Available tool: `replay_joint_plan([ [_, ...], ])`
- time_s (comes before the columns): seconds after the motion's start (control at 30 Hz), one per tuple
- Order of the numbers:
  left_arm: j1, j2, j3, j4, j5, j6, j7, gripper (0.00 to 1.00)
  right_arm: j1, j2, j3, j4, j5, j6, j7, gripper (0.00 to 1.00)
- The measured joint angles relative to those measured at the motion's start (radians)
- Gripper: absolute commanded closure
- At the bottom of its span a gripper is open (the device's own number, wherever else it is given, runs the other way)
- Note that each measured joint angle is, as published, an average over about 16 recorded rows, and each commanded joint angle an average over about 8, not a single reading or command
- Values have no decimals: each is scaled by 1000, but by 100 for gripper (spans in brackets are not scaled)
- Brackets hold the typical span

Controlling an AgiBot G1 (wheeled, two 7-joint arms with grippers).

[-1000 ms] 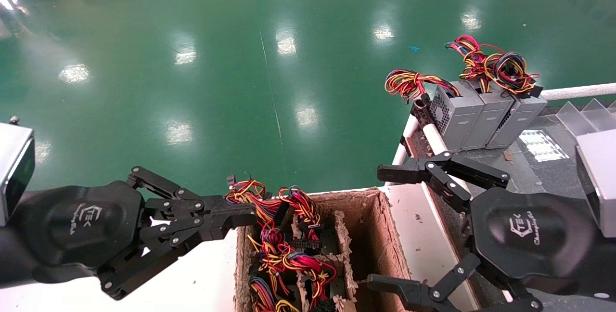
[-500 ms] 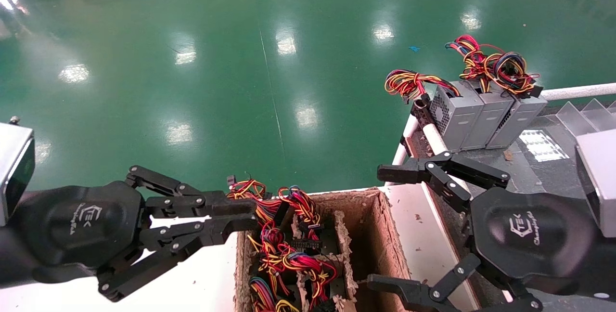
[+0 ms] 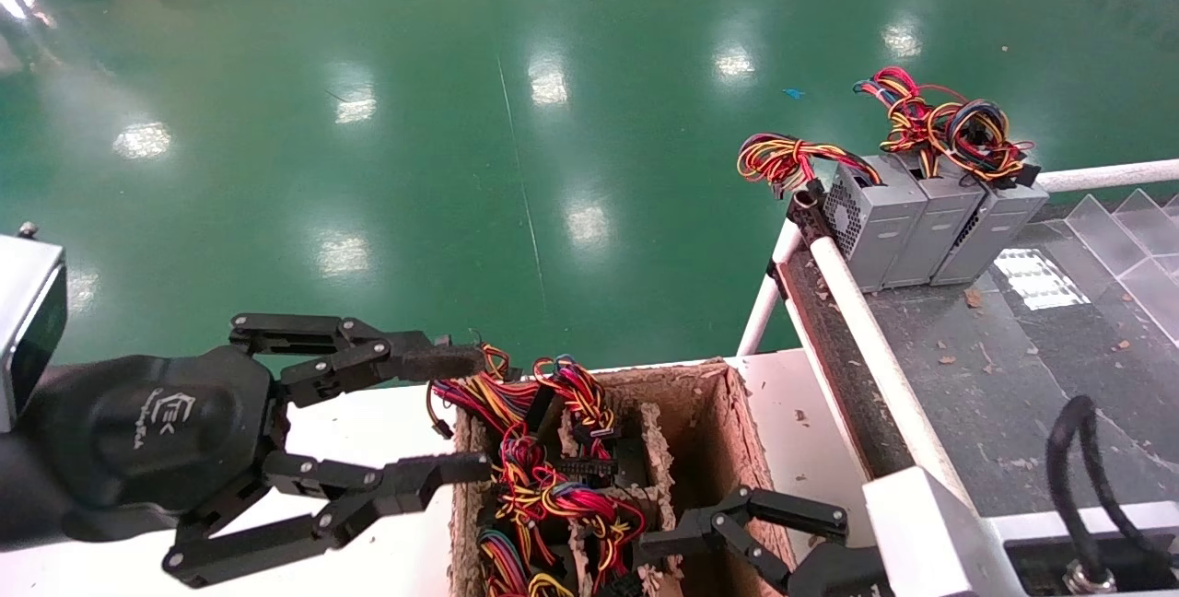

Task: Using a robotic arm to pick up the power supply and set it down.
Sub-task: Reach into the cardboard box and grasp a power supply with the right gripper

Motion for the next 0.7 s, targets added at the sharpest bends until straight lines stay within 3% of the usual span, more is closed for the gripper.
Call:
replay_joint_plan([
  [0.47, 0, 0, 1, 1, 0, 0, 1, 0, 15, -124, -118, -7, -140, 5, -3, 0],
  [0.53, 0, 0, 1, 1, -1, 0, 1, 0, 18, -153, -141, -7, -164, 9, -3, 14],
  [0.7, -1, 0, 1, 1, -1, 0, 1, 0, 25, -221, -193, -9, -217, 15, -2, 77],
])
